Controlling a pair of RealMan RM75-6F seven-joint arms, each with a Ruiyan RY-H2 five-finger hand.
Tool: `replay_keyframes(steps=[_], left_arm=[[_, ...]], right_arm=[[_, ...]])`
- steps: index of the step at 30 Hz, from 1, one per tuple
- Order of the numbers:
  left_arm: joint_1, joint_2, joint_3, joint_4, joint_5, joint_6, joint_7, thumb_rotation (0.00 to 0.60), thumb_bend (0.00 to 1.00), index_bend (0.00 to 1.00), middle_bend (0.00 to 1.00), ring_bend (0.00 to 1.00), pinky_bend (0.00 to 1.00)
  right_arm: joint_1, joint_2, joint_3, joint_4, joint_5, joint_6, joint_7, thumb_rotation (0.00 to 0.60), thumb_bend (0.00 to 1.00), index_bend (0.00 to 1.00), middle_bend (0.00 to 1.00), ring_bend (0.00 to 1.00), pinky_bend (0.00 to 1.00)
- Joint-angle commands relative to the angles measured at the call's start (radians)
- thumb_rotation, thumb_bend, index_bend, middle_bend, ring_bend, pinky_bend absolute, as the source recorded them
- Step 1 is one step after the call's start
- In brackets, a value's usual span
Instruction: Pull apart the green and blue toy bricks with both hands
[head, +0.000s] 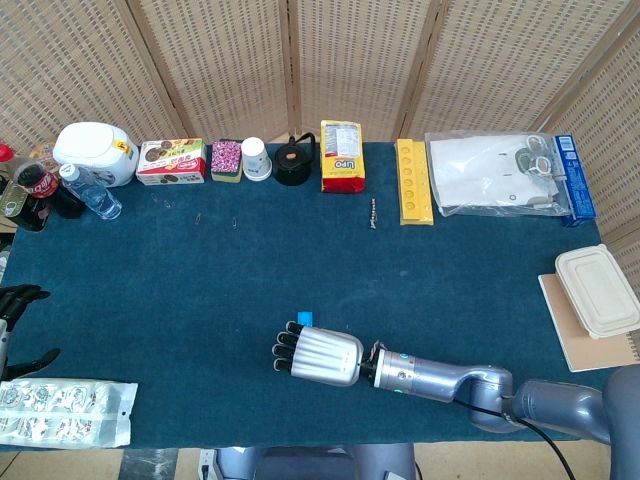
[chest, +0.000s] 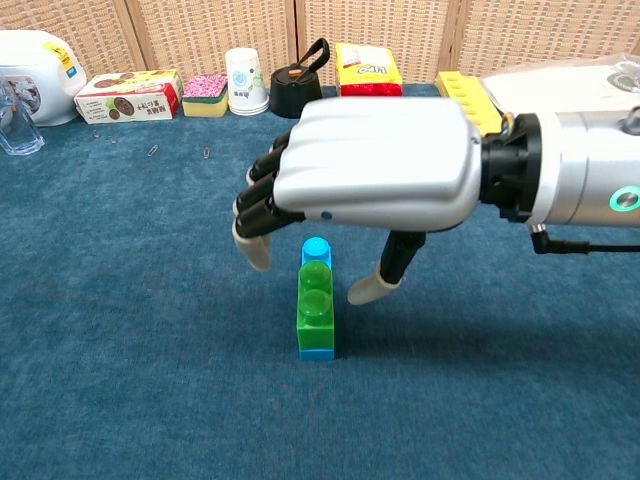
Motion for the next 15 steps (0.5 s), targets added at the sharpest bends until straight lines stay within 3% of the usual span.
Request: replay_keyframes(steps=[1, 15], left_arm=[[0.0, -0.003, 0.001, 0.01, 0.0, -0.001, -0.012, 0.6, 0.14, 0.29, 0.28, 0.22, 0.27], [0.002, -0.018, 0.003, 0.063, -0.014, -0.006, -0.065, 0.6, 0.14, 0.29, 0.28, 0.22, 0.27]], right_arm=[[0.027, -0.012, -0.013, 0.006, 0.008, -0.035, -0.025, 0.6, 0.01, 0.37, 0.36, 0.33, 0.38], [0.094, -0.02, -0.037, 0.01, 0.083, -0.127, -0.068, 0.6, 0.0, 0.37, 0.35, 0.32, 0.38]])
